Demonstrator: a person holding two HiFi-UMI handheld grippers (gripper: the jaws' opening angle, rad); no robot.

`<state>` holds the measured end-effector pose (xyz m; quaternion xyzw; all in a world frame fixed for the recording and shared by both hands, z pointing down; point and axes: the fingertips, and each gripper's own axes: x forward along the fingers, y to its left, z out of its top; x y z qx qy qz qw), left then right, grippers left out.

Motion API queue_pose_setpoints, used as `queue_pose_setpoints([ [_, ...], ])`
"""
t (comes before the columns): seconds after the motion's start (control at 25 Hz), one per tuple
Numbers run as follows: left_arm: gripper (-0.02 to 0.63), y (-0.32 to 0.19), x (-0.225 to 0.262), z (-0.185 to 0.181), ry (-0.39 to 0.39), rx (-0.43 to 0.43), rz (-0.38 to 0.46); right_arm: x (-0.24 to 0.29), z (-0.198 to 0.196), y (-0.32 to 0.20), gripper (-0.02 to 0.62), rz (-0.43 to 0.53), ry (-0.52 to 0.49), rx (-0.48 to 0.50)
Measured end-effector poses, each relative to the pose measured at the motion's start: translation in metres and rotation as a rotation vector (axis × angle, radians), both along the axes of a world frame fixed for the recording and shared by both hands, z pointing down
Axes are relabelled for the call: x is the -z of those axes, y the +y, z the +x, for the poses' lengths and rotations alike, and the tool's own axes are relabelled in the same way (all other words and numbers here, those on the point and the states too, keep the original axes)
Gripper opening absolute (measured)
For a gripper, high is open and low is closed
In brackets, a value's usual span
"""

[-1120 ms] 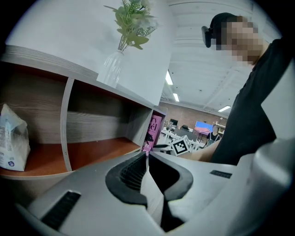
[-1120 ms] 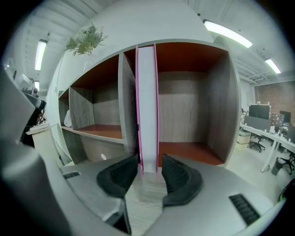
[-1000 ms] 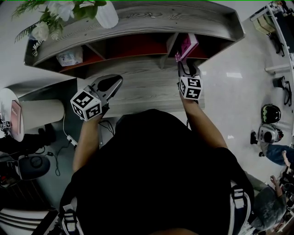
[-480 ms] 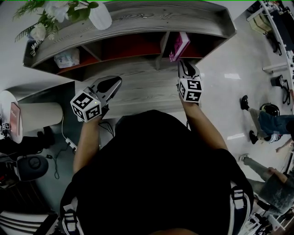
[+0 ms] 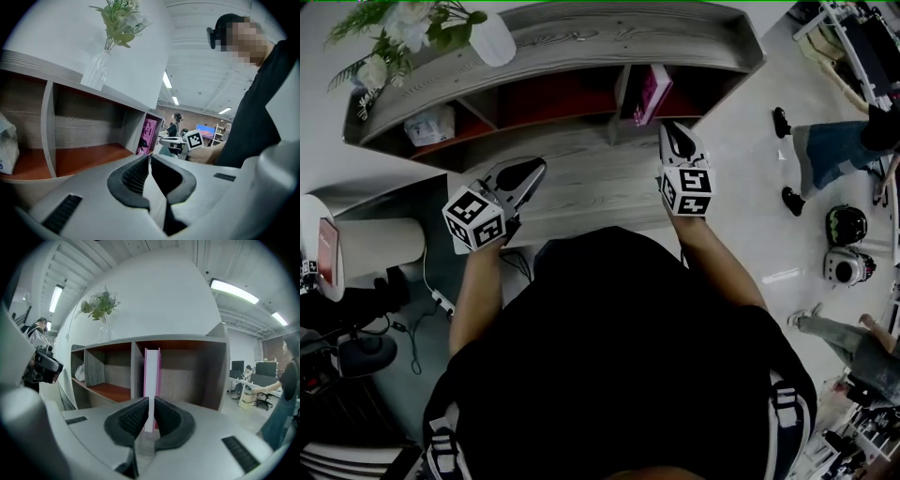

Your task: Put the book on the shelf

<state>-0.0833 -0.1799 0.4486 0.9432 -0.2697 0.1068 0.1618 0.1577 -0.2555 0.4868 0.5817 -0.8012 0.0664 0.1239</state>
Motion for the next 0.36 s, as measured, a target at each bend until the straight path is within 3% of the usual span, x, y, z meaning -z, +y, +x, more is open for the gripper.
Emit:
queue_pose_setpoints([
  [0.36, 0.034, 0.006, 0.0, 0.005, 0.006, -0.017, 0.005, 0.008, 0.006, 0.013, 0.023, 0.016, 0.012, -0.006],
])
